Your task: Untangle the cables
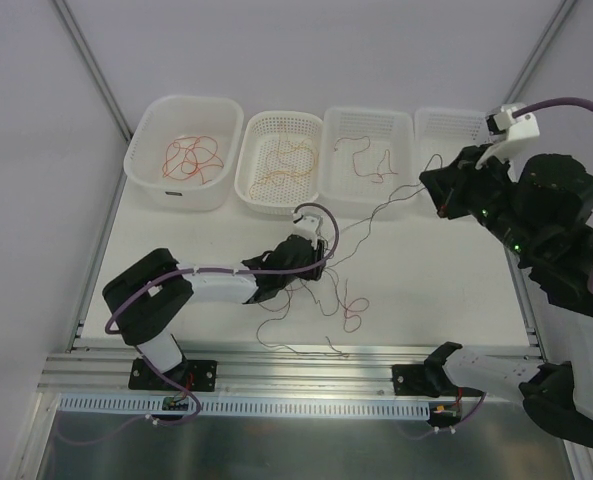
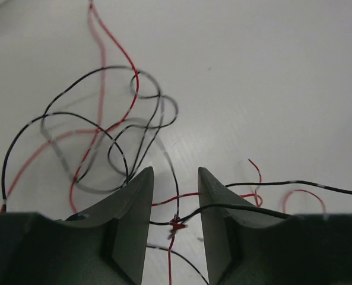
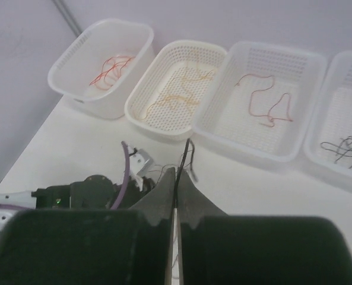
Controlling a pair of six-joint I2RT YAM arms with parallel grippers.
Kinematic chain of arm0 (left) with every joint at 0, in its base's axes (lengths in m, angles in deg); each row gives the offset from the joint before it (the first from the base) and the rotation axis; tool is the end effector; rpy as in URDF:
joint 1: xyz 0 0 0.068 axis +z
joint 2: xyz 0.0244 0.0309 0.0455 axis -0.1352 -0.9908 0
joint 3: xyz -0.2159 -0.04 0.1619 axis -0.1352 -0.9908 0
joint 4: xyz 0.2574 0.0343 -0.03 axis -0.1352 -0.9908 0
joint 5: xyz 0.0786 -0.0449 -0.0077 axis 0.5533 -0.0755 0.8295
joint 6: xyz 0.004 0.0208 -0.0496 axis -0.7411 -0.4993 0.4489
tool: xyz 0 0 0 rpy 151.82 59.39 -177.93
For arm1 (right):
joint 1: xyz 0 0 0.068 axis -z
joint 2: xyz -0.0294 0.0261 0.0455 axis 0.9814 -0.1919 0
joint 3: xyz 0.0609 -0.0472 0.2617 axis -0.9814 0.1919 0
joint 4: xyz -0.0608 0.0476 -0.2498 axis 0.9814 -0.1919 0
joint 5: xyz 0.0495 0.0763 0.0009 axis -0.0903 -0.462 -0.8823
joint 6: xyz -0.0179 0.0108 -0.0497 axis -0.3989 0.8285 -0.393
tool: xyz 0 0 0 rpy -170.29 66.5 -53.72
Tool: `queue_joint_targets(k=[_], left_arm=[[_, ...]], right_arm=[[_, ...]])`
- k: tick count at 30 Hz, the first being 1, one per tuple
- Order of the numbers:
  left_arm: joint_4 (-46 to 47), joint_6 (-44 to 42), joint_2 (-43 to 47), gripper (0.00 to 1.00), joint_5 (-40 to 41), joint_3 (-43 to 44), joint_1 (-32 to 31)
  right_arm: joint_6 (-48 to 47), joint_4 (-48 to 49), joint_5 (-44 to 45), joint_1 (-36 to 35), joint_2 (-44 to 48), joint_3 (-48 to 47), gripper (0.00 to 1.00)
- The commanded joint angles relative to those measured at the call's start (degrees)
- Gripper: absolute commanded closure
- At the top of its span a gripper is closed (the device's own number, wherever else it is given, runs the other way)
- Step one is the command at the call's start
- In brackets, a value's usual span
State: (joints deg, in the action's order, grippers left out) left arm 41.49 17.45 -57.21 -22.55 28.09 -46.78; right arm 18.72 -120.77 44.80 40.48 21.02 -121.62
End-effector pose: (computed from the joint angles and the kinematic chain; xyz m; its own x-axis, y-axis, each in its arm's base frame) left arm 0.2089 -0.2787 0.1885 -0.4605 -0.0249 -0.8873 0.5193 0.8032 -0.2920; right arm 0.1029 0.0727 0.5534 -0.0701 -0.0959 -0.9929 -0.4583 0.8872 -0.0533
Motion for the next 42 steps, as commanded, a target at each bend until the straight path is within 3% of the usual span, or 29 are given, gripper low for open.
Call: queue_joint_targets(k=[1, 6, 9, 16, 21, 24, 28, 34, 38, 42], left_arm=[[-9.7, 8.2, 3.8, 0.65, 9.7, -1.6, 0.8], [-16.5, 12.3, 9.4, 0.65, 11.4, -4.4, 3.7], [-18.4, 12.7, 13.8, 0.58, 11.4, -6.9, 5.6], [-25.0, 12.6, 22.2, 0.52, 12.7, -11.3, 11.1], [-27.9, 12.4, 30.9, 0.76, 12.2, -13.9, 14.6], [-31.0, 10.3, 36.7, 0.78, 12.9, -13.9, 14.7], [-32.0, 2.6, 42.8, 0.87, 11.5, -10.9, 14.8], [-32.3, -12.0, 45.7, 0.89, 5.4, -2.1, 14.7], [-32.6, -16.4, 45.7, 1.0, 2.7, 3.1, 14.0], [-33.1, -20.9, 43.9, 1.0, 2.3, 9.1, 10.6]], right_arm=[[-3.6, -2.0, 9.2, 1.1, 0.6, -5.0, 0.99], [-5.4, -2.7, 15.3, 2.2, 1.0, -7.2, 0.99], [-6.1, -2.0, 17.1, 2.9, 1.3, -7.4, 0.99], [-3.7, -1.4, 14.6, 6.9, 1.8, 0.5, 0.99], [-0.1, -0.7, 8.7, 14.9, 3.1, 11.5, 0.99], [1.6, 1.3, 3.1, 22.3, 4.8, 21.7, 0.99], [3.5, 2.9, -1.6, 26.1, 5.3, 30.7, 0.99], [2.6, 6.3, -7.4, 26.0, 3.6, 41.9, 0.99], [2.7, 8.1, -8.4, 26.0, 2.7, 48.4, 0.99], [4.2, 9.6, -9.7, 26.0, 1.7, 54.2, 0.99]])
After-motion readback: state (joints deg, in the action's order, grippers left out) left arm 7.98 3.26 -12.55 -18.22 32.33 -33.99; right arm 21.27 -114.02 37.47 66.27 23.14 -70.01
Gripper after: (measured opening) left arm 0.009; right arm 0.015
